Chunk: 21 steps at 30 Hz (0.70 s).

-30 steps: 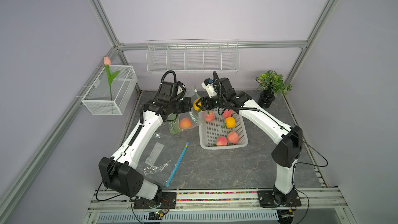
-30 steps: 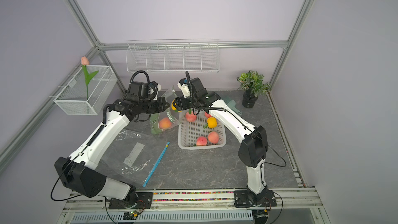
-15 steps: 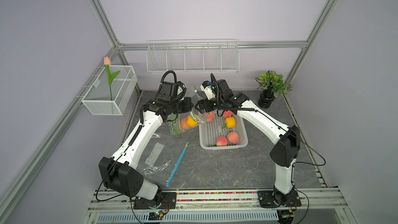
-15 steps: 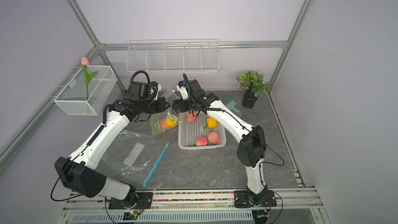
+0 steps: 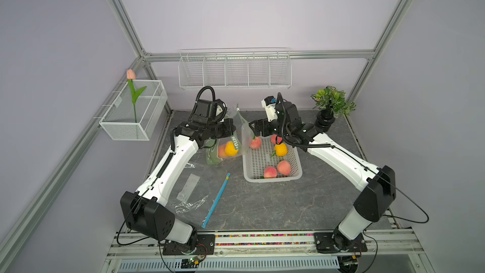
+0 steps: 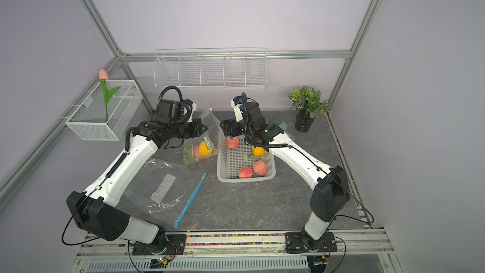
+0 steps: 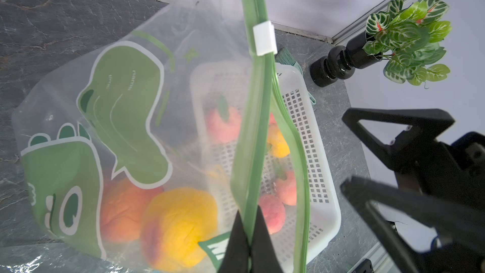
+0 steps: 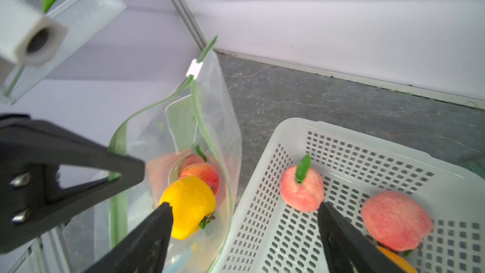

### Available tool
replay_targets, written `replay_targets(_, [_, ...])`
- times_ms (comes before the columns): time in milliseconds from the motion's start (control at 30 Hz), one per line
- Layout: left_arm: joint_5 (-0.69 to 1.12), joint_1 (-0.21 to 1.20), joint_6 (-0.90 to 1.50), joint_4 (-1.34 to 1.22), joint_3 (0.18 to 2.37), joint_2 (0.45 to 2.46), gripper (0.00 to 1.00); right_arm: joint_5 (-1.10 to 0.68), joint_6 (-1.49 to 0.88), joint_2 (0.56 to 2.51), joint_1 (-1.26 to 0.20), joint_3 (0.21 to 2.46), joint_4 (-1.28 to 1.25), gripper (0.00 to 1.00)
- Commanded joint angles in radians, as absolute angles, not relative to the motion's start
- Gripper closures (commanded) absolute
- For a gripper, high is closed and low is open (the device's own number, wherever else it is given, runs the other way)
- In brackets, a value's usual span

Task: Place the peach in a zip-top bag and seal the zipper
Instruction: Place the peach in the zipper food storage bag, then pick up the peach from the basket.

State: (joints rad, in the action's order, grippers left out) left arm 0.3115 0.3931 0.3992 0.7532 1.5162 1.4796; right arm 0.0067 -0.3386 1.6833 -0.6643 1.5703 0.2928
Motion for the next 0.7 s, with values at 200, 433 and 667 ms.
replay_targets(200, [0.31,0.395,0.383,0.765,1.535,1.483,1.0,0.033,-0.436,1.829,-0.589,1.629,0.468,0.13])
replay_targets(433, [0.309,0.395,0.383,0.768,1.535,1.483,1.0,-0.025,-0.433,1.994,-0.572,1.748,0.556,0.16])
replay_targets(667, [0.311,0.395,0.382,0.77,1.532,1.483,1.0,-0.108,-0.422,2.158,-0.564,1.891,0.626,0.16])
